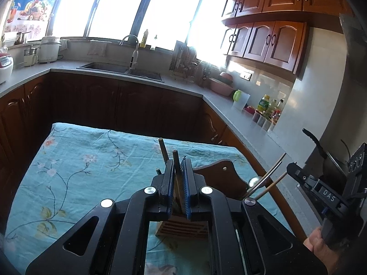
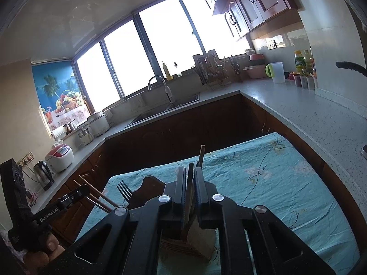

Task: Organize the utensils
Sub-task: 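Lower both chopsticks into the caddy and open both grippers, then move both open grippers back to the remaining chopsticks on the tablecloth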

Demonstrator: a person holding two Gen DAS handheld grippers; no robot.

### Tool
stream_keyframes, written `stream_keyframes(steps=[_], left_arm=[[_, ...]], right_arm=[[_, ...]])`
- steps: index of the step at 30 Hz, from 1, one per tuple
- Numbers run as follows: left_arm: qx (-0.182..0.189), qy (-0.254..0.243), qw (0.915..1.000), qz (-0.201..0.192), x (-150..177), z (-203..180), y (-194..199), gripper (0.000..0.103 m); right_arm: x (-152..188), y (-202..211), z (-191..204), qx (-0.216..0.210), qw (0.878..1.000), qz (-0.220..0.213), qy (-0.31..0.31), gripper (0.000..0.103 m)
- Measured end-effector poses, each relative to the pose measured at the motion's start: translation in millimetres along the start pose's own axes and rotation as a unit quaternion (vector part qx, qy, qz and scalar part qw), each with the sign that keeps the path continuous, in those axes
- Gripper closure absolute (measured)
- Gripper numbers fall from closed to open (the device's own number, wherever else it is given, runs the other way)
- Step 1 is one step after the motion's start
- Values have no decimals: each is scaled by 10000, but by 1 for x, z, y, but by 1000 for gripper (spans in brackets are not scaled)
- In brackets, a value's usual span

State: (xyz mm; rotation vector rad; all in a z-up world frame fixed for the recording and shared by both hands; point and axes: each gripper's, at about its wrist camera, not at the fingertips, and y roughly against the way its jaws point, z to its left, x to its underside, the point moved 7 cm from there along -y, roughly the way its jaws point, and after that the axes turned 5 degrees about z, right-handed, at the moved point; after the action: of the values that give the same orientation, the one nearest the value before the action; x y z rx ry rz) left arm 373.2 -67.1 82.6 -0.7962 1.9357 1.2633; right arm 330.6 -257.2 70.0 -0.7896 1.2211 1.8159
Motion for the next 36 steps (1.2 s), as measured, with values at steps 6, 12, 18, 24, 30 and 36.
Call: stream_keyframes(steps=[6, 12, 18, 24, 30, 36], left_arm=[[-118, -117, 9991, -380, -7, -8, 33, 33], [-198, 102, 9985, -499, 2, 8, 64, 21], [-388, 378, 9981, -308, 31, 37, 83, 20], [-574, 531, 9969, 11, 70, 56, 90, 20], [-657, 570, 9955, 382, 111, 63, 89, 20], [-665, 570, 9935, 733, 145, 62, 83, 20]], right_arm=[[-8, 24, -1, -128, 9992, -352, -130, 30], [-13, 61, -1, -178, 9966, -775, -208, 4], [5, 86, -1, -217, 9964, -792, -213, 2], [39, 96, -7, -155, 9980, -563, -250, 1], [80, 94, -22, -41, 9991, -167, -376, 1], [117, 94, -34, 58, 9985, 202, -497, 2]])
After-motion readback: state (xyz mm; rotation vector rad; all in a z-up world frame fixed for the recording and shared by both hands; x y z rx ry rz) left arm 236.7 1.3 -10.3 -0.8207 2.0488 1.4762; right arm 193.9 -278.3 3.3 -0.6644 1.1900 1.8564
